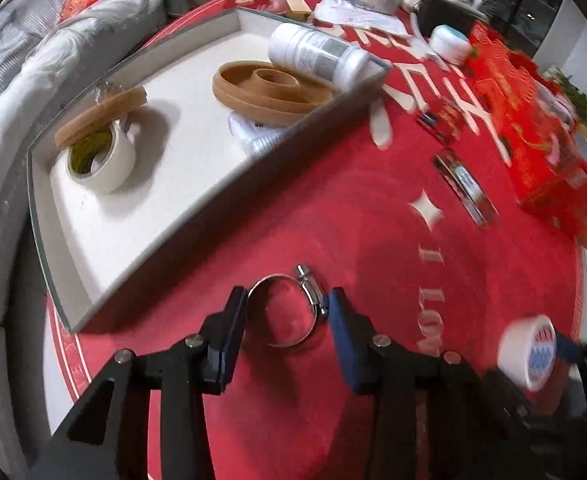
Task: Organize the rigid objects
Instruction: 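Grasp the white blue-printed tape roll with the right gripper while the left gripper approaches the second hose clamp, then close the left gripper on the second metal hose clamp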
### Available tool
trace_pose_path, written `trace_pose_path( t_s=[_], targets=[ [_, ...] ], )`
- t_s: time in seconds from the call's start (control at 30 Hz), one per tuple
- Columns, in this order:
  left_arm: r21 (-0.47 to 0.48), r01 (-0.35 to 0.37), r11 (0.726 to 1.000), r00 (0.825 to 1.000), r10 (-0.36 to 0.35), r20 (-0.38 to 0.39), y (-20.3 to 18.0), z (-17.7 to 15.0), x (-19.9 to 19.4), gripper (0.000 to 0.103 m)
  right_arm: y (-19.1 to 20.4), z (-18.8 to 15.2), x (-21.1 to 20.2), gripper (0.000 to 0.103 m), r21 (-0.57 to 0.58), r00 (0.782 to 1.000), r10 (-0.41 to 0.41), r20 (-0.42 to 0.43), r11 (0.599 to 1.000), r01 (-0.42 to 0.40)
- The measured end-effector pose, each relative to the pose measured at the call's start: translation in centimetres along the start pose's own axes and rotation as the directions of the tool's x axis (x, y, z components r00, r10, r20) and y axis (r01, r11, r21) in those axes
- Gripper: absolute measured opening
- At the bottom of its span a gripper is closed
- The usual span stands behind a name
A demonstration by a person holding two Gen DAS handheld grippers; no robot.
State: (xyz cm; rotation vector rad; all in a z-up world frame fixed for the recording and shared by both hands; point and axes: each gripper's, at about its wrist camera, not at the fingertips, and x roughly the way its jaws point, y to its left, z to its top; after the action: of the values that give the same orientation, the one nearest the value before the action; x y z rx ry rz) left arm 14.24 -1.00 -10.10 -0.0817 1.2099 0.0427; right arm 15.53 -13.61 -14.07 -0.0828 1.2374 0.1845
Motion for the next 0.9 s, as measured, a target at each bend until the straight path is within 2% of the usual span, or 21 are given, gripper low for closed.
trace_pose_path(
  t_s=[0.03, 0.1, 0.27, 0.4, 0.77, 0.9],
  targets=[
    [-0.004, 0.007, 1.0, 1.0, -0.007, -0.005, 0.2, -0.7, -0.4, 0.044, 0.5, 0.0, 0.1, 0.09, -0.023, 1.0, -0.012, 0.002, 1.0, 0.012],
    [-0.018, 0.01, 1.0, 1.0, -0.01, -0.012, 0.6, -2.1, -1.0, 0.044, 0.7, 0.6, 0.9, 0.103, -0.027, 1.0, -0.001, -0.018, 1.0, 0.0],
    [0.003, -0.036, 0.999, 0.999, 0.036, 0.016, 0.1, -4.3, -1.7, 0.045, 0.4, 0.0, 0.7, 0.103, -0.038, 1.0, 0.005, 0.008, 0.999, -0.005],
    [-0.017, -0.04, 0.999, 0.999, 0.04, 0.004, 0.3, -4.1, -1.6, 0.045, 0.0, -0.8, 0.2, 0.103, -0.039, 0.999, 0.007, 0.037, 0.999, -0.005],
    [-0.02, -0.044, 0.999, 0.999, 0.044, 0.009, 0.2, -4.0, -1.5, 0.045, 0.2, -0.7, 0.6, 0.103, -0.043, 1.0, 0.001, 0.014, 0.999, 0.0],
    [-0.035, -0.052, 0.998, 0.999, 0.052, 0.01, 0.6, -4.0, -1.5, 0.053, 0.4, -0.3, 0.9, 0.103, -0.041, 1.0, 0.0, 0.009, 0.999, 0.001]
  ],
)
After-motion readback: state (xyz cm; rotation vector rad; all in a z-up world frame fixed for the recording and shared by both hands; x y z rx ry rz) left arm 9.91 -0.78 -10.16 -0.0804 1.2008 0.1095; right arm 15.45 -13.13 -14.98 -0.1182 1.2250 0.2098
